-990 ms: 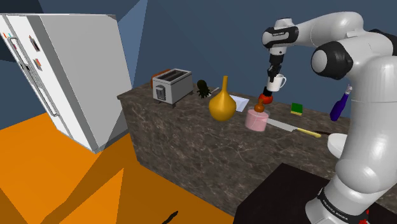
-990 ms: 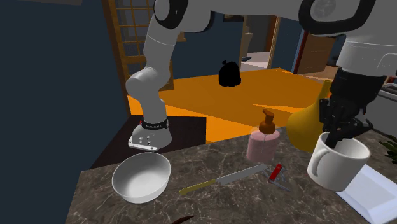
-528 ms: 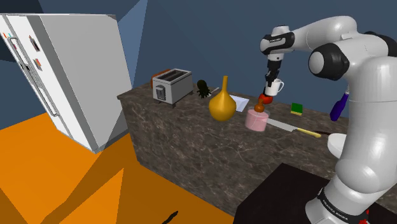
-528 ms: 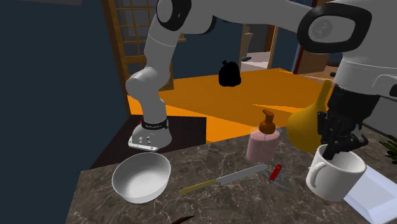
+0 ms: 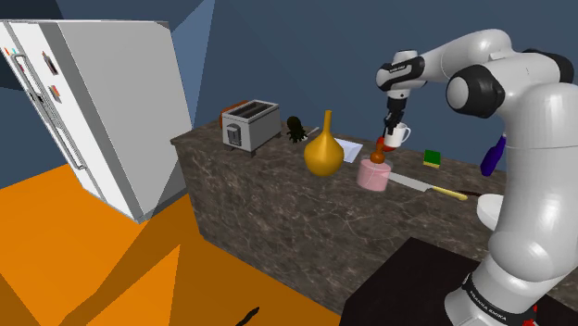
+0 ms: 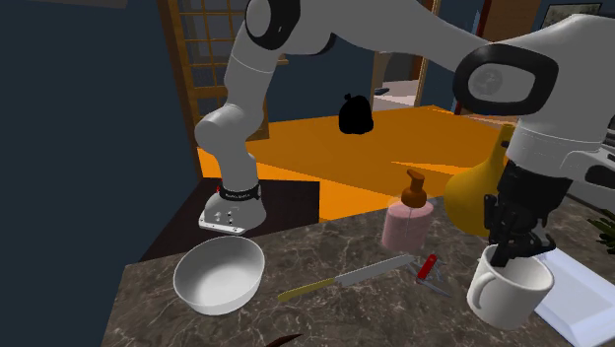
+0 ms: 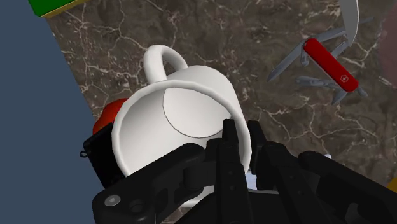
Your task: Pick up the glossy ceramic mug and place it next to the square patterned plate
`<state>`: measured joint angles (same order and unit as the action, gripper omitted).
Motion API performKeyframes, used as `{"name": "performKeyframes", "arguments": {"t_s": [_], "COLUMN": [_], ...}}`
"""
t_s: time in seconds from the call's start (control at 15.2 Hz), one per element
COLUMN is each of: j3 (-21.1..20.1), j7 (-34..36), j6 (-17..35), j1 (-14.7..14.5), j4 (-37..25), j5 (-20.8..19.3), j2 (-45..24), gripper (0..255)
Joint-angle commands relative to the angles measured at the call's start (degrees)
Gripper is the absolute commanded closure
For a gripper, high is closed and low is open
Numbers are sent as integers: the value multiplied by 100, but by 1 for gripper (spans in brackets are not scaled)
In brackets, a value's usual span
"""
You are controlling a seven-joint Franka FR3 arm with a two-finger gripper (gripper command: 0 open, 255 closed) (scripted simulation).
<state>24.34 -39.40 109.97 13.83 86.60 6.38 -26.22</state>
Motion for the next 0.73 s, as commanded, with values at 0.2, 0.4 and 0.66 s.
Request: {"name": "performKeyframes", "arguments": {"t_s": [0.2, 0.4, 0.66], "j3": [-27, -46, -75], "j7": [-11, -21, -37], "j6": [336, 531, 784], "j1": [0, 5, 17], "j4": [234, 359, 505], "j5": [46, 78, 127], "j2": [-105, -180, -294], "gripper": [255, 255, 255]}}
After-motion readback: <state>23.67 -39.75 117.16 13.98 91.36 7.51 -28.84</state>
